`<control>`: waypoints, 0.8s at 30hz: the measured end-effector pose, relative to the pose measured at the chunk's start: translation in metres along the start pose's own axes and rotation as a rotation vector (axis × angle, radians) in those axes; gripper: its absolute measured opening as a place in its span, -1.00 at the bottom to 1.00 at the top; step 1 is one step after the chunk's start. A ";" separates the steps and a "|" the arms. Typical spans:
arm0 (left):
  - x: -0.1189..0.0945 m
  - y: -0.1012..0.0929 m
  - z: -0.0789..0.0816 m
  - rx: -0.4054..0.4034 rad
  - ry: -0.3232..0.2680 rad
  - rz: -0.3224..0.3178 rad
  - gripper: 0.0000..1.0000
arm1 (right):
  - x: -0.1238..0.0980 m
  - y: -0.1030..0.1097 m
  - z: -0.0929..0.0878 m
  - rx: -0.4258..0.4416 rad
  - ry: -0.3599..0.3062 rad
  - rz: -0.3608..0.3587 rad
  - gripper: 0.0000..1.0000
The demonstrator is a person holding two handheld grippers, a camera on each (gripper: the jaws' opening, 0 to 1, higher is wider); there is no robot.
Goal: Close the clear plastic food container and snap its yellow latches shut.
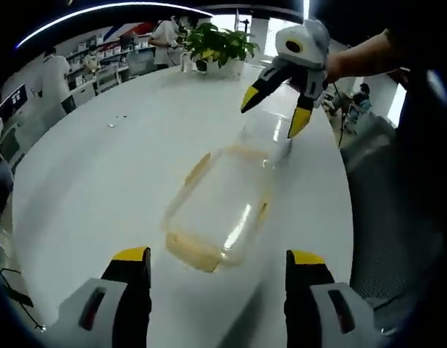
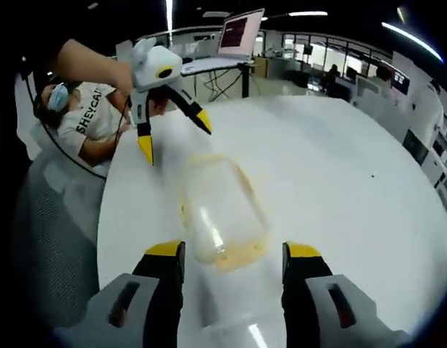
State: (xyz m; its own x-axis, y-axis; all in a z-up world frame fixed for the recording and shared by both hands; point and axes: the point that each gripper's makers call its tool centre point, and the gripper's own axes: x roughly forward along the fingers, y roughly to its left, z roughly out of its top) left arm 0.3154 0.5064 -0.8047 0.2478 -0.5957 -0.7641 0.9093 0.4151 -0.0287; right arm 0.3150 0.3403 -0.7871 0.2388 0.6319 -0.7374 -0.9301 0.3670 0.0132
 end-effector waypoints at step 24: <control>0.031 0.028 -0.012 0.350 0.253 -0.088 0.05 | 0.042 -0.009 -0.037 -0.218 0.299 0.100 -0.13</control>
State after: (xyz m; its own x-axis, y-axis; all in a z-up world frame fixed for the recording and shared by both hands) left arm 0.3440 0.5077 -0.8368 0.1141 -0.4133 -0.9034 0.9925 0.0866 0.0858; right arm 0.3228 0.3388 -0.8429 0.0815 0.4183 -0.9046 -0.9900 0.1392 -0.0248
